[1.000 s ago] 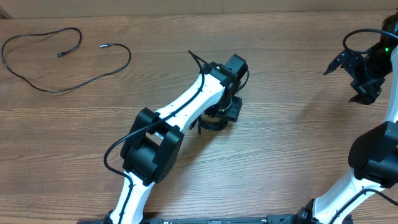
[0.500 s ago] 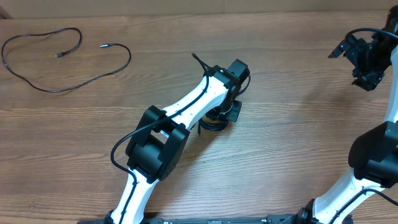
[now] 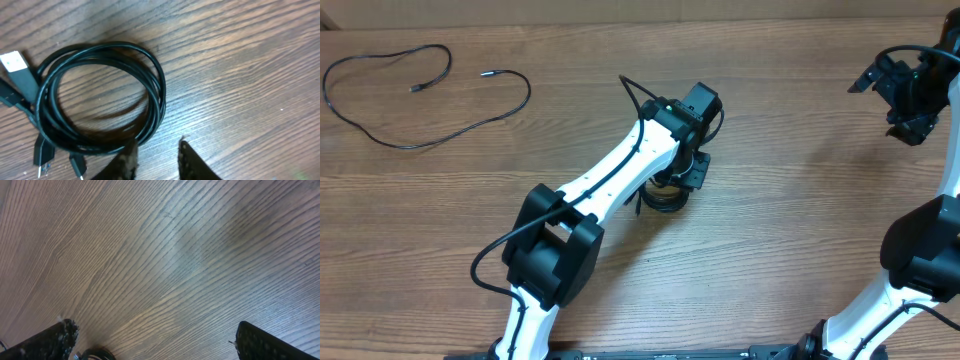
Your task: Untangle cables
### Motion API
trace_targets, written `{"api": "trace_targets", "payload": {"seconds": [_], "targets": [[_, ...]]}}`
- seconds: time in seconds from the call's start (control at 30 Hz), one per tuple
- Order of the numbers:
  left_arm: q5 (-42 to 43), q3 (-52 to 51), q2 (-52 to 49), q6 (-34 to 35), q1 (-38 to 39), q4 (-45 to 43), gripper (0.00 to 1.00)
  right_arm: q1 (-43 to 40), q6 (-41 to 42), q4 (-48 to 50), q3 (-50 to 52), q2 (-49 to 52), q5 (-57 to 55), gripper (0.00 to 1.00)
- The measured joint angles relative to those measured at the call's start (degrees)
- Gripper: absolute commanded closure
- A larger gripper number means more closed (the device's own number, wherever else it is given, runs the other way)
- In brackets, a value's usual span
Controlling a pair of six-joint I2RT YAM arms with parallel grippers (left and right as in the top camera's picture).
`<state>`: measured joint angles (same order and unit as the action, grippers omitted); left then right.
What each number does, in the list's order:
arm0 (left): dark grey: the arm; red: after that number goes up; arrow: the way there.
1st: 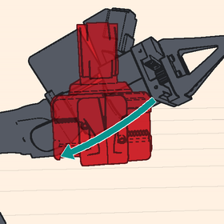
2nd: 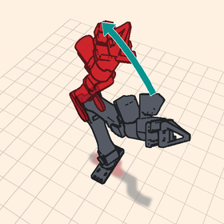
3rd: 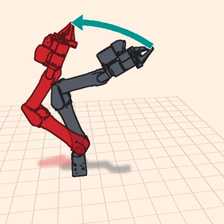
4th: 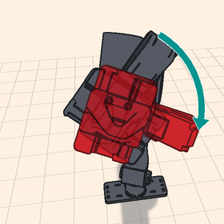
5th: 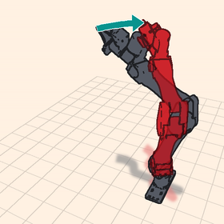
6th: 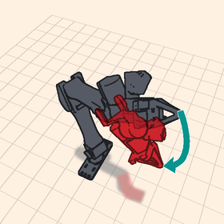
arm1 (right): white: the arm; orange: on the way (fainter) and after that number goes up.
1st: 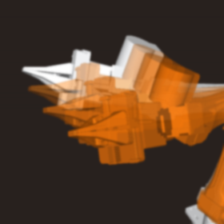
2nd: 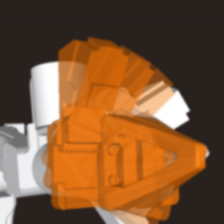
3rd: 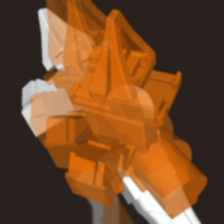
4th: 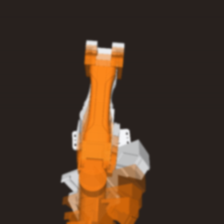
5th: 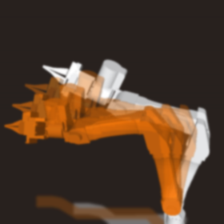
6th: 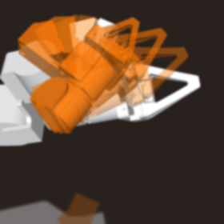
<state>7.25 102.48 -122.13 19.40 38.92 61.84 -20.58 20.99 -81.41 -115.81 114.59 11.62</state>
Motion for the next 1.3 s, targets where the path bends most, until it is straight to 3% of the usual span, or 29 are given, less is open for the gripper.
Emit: {"api": "trace_targets", "payload": {"seconds": [0.03, 0.07, 0.33, 0.7, 0.8, 0.87, 1.07, 1.17, 1.3], "targets": [[0.0, 0.0, 0.1, 0.1, 0.0, 0.2, 0.31, 0.0, 0.0, 0.0, 0.0, 0.0, 0.0, 0.0], [0.0, 0.0, 0.1, 0.0, 0.0, 0.3, 0.3, 0.0, 0.0, 0.0, 0.0, 0.0, 0.0, 0.0], [0.0, -2.6, 0.1, -0.3, 0.0, -1.7, 0.32, 0.0, 0.0, 0.0, 0.0, 0.0, 0.0, 0.0], [0.0, -8.4, 0.1, -0.9, 0.0, -11.0, 0.5, 0.0, 0.0, 0.0, 0.0, 0.0, 0.0, 0.0], [0.0, -8.4, 0.1, -0.9, 0.1, -12.3, 0.43, 0.0, 0.0, 0.0, 0.0, 0.0, 0.0, 0.0], [0.0, -8.4, -0.2, -0.5, 0.3, -12.6, 0.43, 0.0, 0.0, 0.0, 0.0, 0.0, 0.0, 0.0], [0.0, -8.4, -2.3, 0.0, 0.7, -13.2, 0.54, 0.0, 0.0, 0.0, 0.0, 0.0, 0.0, 0.0], [-0.3, -8.5, -3.2, 0.1, 0.7, -13.9, 0.7, 0.0, 0.0, 0.0, 0.0, 0.0, 0.0, 0.0], [-0.9, -8.5, -3.4, 0.2, 0.7, -15.0, 0.84, 0.0, 0.0, 0.0, 0.0, 0.0, 0.0, 0.0]]}}
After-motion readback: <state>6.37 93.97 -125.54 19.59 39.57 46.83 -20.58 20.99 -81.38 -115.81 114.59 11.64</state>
